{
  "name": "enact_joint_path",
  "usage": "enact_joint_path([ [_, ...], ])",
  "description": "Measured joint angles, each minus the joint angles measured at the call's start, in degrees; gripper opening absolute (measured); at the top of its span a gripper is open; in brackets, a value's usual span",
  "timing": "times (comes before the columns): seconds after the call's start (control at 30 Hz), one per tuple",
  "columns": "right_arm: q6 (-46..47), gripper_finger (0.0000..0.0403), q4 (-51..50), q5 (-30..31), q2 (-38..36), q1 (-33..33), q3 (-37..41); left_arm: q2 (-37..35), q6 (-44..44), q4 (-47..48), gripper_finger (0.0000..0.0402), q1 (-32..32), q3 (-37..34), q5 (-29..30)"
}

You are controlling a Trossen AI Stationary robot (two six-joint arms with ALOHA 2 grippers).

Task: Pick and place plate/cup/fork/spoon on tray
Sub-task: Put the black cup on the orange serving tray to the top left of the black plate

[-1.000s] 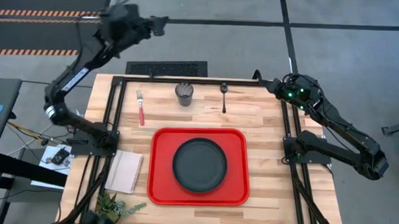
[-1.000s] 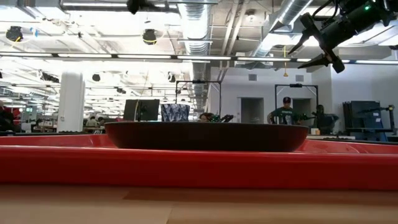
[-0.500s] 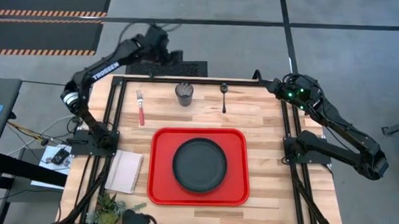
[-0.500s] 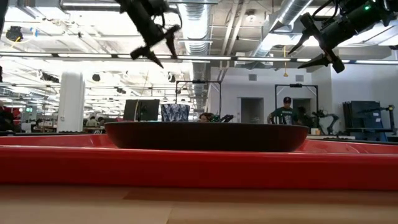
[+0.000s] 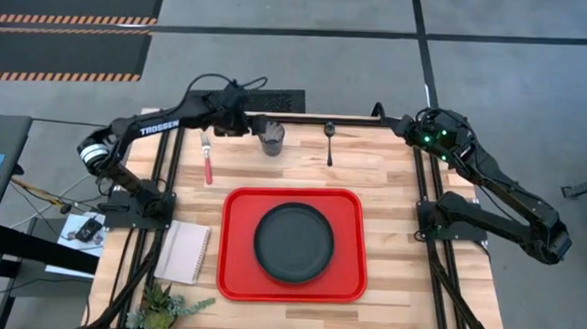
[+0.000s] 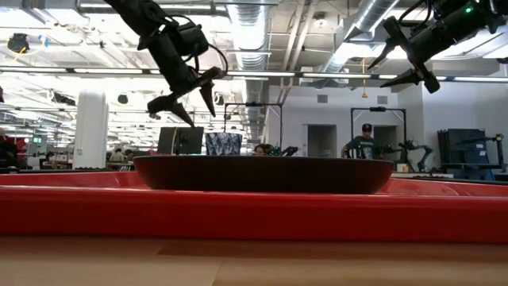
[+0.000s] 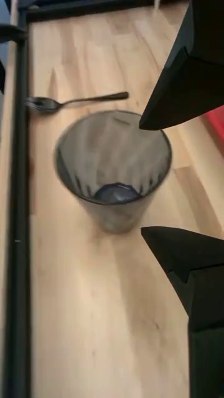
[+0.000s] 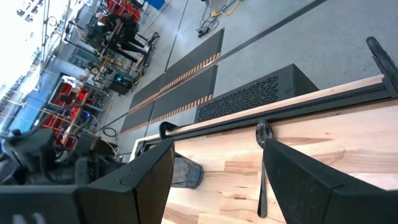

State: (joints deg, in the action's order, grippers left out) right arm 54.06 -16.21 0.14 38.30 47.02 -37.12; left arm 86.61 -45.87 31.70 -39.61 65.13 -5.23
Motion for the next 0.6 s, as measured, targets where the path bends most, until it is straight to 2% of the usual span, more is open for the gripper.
enact_joint_path([
  [0.2,-0.1,0.027,0.0,0.0,0.0,-0.1,0.0,0.3,-0.7,-1.9,0.0254,0.6,-1.5,4.5],
  [0.4,-0.5,0.027,0.0,0.0,0.0,-0.1,0.0,3.7,-2.0,-4.7,0.0254,0.0,-1.5,1.1],
  [0.6,-0.6,0.027,0.0,-0.1,0.0,-0.1,0.0,5.3,-1.8,-4.2,0.0253,0.0,-1.5,0.6],
])
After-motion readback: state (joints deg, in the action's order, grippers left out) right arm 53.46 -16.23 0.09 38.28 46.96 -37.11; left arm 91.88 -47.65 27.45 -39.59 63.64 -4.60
